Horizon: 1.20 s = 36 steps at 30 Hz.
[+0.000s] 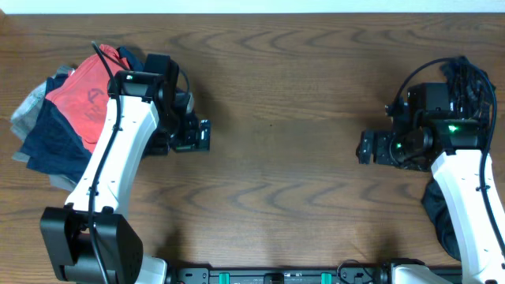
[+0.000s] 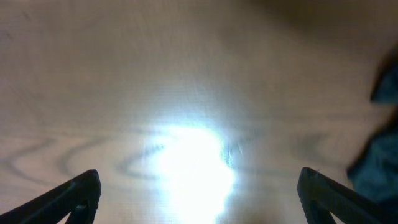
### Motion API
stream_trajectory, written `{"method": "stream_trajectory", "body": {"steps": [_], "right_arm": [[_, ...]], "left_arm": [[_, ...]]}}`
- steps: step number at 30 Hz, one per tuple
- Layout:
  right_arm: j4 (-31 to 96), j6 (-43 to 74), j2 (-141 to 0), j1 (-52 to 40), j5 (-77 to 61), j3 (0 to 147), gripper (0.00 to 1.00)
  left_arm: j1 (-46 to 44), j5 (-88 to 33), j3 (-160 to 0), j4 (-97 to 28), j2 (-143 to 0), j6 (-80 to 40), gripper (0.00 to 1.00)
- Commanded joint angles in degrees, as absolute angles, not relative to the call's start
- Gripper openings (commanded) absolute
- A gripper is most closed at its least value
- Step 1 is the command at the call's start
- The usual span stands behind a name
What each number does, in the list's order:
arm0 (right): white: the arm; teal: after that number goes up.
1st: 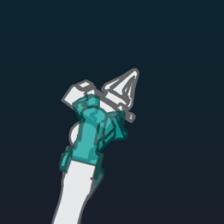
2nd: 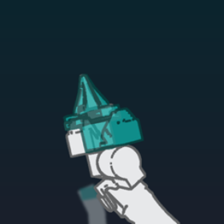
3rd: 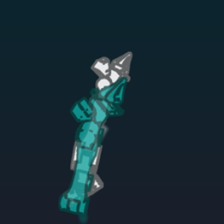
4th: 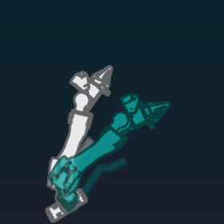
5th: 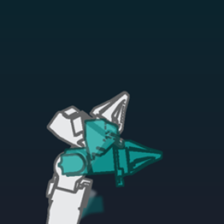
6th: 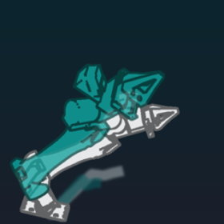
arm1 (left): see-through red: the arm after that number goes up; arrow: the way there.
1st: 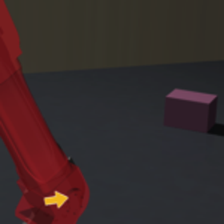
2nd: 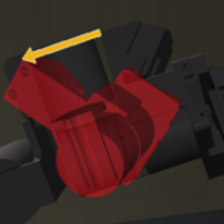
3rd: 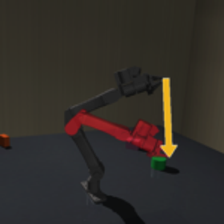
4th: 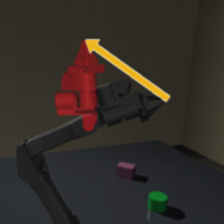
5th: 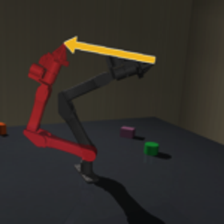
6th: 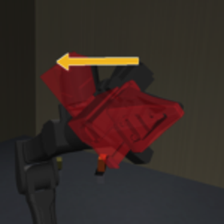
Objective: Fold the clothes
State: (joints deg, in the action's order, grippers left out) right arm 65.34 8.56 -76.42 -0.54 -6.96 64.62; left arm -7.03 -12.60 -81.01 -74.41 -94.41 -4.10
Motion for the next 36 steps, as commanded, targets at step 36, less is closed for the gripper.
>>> {"method": "stream_trajectory", "body": {"steps": [36], "right_arm": [[67.9, 10.9, -21.4, -1.7, -4.5, 46.5, 0.99]], "left_arm": [[-10.3, -5.1, -46.7, -57.4, -8.4, -12.4, 0.98]]}}
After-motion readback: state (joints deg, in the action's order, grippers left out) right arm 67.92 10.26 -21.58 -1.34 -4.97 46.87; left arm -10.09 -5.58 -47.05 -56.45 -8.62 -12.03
